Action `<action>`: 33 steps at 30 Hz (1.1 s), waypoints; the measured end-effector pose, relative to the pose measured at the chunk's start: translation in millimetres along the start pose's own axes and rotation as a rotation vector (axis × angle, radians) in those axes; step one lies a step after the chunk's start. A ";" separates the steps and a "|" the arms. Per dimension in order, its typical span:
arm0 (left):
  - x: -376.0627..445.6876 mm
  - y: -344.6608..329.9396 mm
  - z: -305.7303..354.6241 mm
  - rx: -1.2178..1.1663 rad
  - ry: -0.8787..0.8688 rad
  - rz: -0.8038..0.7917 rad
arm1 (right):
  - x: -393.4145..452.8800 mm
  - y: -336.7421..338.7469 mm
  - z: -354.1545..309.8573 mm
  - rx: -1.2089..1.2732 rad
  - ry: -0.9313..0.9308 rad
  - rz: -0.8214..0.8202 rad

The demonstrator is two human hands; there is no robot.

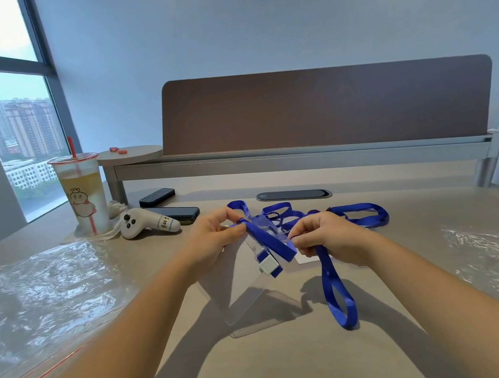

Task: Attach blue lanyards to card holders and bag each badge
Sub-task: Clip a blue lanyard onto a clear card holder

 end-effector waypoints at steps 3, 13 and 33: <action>1.8 -9.9 1.7 0.047 -0.016 -0.049 | 0.9 -6.3 3.6 0.048 -0.042 -0.049; -2.3 -46.7 4.1 0.197 -0.042 -0.225 | 6.1 -2.5 3.6 0.051 -0.091 0.016; 1.9 -48.7 -0.7 0.325 0.003 -0.148 | 8.2 4.2 -39.6 -0.311 0.247 0.228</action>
Point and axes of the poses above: each hand's wrist, its own x-axis towards the middle knuckle, its own y-axis out of the back of the hand, z = x × y, the point moved 10 cm from there along x, towards the middle knuckle, and after that the axes turned 12 degrees about y, right-handed, at the moved point
